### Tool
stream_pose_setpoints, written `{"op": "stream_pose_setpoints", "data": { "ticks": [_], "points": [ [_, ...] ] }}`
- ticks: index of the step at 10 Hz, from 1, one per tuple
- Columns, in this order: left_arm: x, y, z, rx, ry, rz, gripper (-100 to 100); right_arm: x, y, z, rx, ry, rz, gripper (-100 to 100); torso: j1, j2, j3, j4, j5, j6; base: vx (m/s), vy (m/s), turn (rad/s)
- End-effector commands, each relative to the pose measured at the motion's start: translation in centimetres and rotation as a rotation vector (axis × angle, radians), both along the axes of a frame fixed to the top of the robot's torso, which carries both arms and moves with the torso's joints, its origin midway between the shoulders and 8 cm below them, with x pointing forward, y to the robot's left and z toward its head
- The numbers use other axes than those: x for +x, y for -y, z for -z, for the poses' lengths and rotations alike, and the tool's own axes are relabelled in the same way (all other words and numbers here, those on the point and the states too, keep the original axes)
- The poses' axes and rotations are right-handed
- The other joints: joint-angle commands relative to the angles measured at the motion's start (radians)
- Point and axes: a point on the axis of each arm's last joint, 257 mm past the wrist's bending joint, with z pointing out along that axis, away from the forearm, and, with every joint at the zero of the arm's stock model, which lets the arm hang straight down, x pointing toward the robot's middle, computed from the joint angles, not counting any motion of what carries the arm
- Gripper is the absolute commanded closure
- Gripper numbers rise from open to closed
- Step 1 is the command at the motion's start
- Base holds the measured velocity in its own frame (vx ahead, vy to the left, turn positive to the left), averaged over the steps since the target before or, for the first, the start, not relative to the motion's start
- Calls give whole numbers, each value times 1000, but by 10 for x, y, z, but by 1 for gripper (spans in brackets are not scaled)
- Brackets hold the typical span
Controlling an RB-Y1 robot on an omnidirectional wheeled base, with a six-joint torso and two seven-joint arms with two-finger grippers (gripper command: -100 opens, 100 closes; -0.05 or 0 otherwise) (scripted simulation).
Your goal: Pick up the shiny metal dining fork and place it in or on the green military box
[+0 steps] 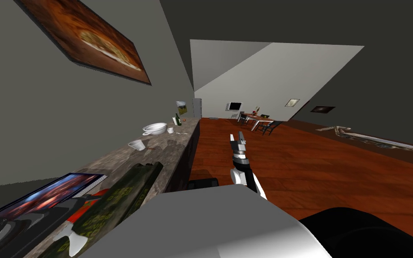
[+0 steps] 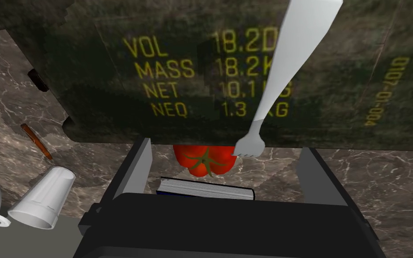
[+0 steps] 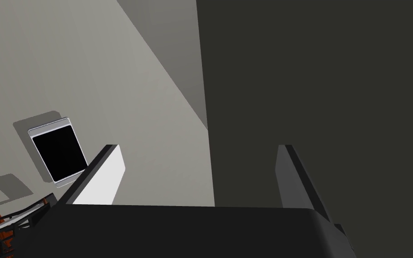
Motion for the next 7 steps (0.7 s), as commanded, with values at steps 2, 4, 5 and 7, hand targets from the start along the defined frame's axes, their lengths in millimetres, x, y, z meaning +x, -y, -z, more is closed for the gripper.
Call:
{"op": "stream_pose_setpoints", "data": {
  "ticks": [2, 4, 5, 7],
  "points": [
    [-2, 7, -14, 1, -4, 13, -100, 0, 0, 0, 0, 0, 0, 0, 0, 0, 0, 0, 0, 0, 16, 13, 39],
    [-2, 6, -11, 1, -4, 9, 0, 0, 0, 0, 0, 0, 0, 0, -1, 1, 0, 0, 0, 0, 5, 3, 3],
    [-2, 6, -11, 1, -4, 9, 0, 0, 0, 0, 0, 0, 0, 0, -1, 1, 1, 0, 0, 0, 0, 0, 0],
    [-2, 6, -11, 1, -4, 9, 0, 0, 0, 0, 0, 0, 0, 0, -1, 1, 1, 0, 0, 0, 0, 0, 0]
  ]
}}
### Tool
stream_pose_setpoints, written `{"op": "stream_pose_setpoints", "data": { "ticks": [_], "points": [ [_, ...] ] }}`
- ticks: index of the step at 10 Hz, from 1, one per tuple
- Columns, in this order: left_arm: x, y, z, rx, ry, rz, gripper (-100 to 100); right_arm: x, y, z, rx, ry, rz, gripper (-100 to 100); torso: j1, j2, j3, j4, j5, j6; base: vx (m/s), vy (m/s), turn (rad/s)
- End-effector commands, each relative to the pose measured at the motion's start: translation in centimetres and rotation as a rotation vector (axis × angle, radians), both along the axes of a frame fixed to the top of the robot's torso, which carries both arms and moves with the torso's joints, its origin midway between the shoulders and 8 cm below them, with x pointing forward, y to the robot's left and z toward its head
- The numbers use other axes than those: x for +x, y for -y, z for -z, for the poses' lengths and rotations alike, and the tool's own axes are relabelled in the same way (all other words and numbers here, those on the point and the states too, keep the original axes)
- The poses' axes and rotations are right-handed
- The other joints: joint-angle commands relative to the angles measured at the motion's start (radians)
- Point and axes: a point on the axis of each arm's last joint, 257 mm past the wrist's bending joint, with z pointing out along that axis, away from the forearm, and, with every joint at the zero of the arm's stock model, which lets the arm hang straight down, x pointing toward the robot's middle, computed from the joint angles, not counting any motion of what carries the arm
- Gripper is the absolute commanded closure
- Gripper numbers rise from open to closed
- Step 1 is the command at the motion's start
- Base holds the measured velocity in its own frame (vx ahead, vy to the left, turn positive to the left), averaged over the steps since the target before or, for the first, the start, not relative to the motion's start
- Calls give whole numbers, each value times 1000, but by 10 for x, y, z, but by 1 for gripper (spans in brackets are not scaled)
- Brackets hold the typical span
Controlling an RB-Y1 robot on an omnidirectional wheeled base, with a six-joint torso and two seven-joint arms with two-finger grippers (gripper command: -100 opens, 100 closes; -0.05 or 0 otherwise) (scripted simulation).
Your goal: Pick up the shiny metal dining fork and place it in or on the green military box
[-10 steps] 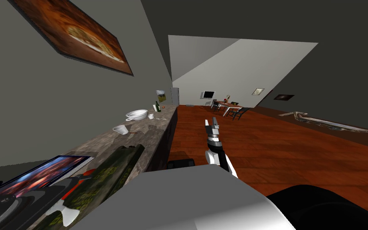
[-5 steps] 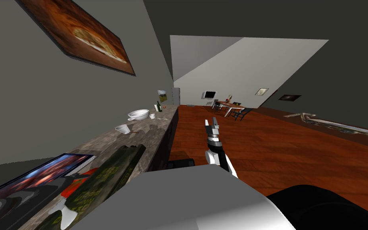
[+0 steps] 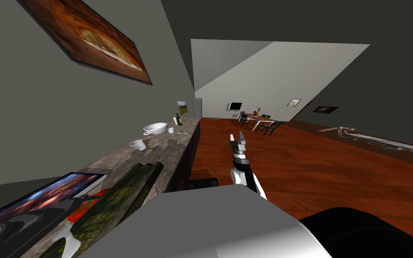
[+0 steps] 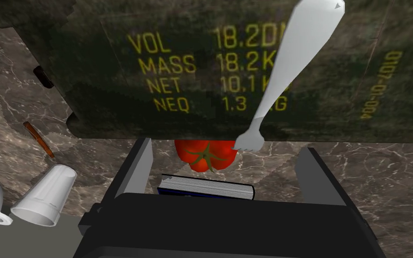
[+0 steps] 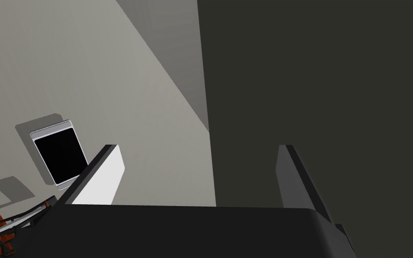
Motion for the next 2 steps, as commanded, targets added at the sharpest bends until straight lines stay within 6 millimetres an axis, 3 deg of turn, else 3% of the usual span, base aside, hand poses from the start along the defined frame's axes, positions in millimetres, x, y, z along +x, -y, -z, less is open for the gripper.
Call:
{"op": "stream_pose_setpoints", "data": {
  "ticks": [1, 2],
  "points": [
    [0, 0, 0, 0, 0, 0, 0, 0, 0, 0, 0, 0, 0, 0, 0, 0, 0, 0, 0, 0, 0, 0, 0],
    [0, 0, 0, 0, 0, 0, 0, 0, 0, 0, 0, 0, 0, 0, 0, 0, 0, 0, 0, 0, 0, 0, 0]
  ]
}}
